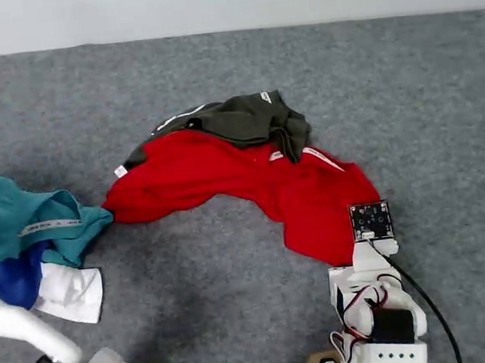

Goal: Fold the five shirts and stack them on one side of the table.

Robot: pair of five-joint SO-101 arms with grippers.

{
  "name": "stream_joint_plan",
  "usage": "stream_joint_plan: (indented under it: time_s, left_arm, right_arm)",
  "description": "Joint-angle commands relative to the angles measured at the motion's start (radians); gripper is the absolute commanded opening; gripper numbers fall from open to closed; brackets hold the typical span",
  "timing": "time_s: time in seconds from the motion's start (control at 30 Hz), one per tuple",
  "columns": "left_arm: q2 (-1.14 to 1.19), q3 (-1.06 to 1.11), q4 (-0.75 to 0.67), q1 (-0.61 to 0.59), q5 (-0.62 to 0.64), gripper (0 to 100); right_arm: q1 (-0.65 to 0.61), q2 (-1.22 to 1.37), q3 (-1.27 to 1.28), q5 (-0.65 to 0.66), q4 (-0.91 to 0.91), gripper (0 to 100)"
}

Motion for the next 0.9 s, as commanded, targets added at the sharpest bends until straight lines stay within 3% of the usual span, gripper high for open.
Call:
stream_joint_plan:
  time_s: [0.0,0.1,0.3,0.57,0.7,0.87]
  left_arm:
    - [-0.057,0.004,-0.021,0.009,-0.017,26]
    - [-0.057,-0.015,0.021,0.026,-0.021,37]
    - [-0.057,-0.071,0.153,0.184,-0.064,37]
    - [-0.044,-0.076,0.281,0.601,-0.044,37]
    - [0.020,-0.007,0.209,0.824,0.066,37]
    - [0.212,0.018,0.094,0.994,0.087,37]
  right_arm:
    - [-0.002,-0.008,0.014,0.003,0.005,0.9]
    - [-0.002,-0.008,0.014,0.003,0.005,0.9]
    - [-0.002,-0.008,0.014,0.003,0.005,0.9]
    - [-0.002,-0.008,0.014,0.003,0.005,0.9]
    - [-0.002,-0.008,0.014,0.003,0.005,0.9]
    - [-0.002,-0.008,0.014,0.003,0.005,0.9]
